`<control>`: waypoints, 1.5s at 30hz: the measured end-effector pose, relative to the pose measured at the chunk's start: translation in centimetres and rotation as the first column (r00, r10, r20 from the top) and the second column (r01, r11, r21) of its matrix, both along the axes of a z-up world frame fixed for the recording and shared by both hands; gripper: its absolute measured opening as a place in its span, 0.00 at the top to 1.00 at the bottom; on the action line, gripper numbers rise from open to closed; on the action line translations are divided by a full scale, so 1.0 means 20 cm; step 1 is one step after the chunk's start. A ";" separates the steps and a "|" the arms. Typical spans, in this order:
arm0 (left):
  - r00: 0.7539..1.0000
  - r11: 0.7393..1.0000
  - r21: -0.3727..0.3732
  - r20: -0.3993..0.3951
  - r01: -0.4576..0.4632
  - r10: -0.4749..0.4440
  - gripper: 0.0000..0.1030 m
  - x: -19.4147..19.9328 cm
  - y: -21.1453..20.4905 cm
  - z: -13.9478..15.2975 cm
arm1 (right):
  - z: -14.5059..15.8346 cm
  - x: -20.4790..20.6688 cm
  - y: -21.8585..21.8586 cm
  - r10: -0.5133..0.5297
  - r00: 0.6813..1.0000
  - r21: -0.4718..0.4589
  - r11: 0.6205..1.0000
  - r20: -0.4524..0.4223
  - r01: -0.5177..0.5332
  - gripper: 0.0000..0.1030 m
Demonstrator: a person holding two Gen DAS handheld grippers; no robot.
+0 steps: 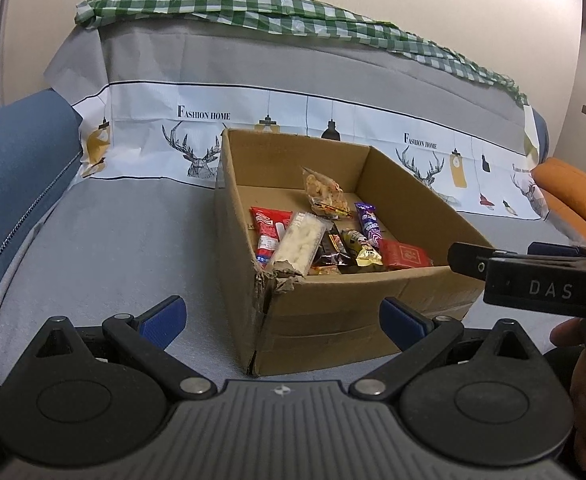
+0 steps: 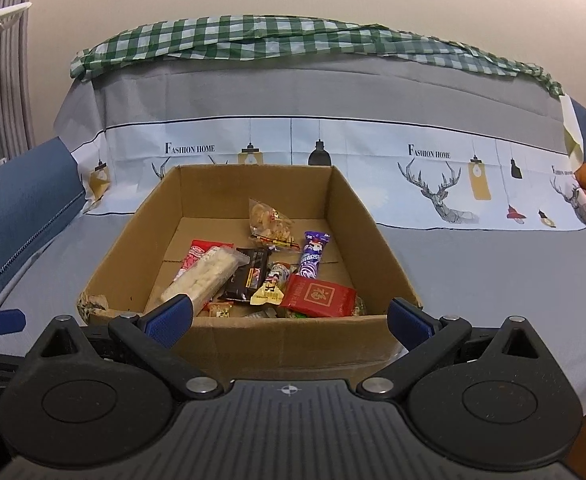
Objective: Organize snacks
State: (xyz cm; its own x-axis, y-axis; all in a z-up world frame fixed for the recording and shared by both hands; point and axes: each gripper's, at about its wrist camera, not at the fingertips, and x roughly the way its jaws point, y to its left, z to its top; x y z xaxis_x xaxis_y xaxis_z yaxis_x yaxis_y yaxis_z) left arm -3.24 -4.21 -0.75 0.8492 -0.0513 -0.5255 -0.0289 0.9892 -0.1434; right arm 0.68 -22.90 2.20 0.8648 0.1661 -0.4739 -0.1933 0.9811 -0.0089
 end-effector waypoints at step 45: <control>0.999 1.000 0.028 0.035 0.014 -0.015 0.00 -0.02 0.00 0.03 | -0.01 -0.02 0.08 0.010 1.000 -0.080 0.997 0.011 -0.009 0.01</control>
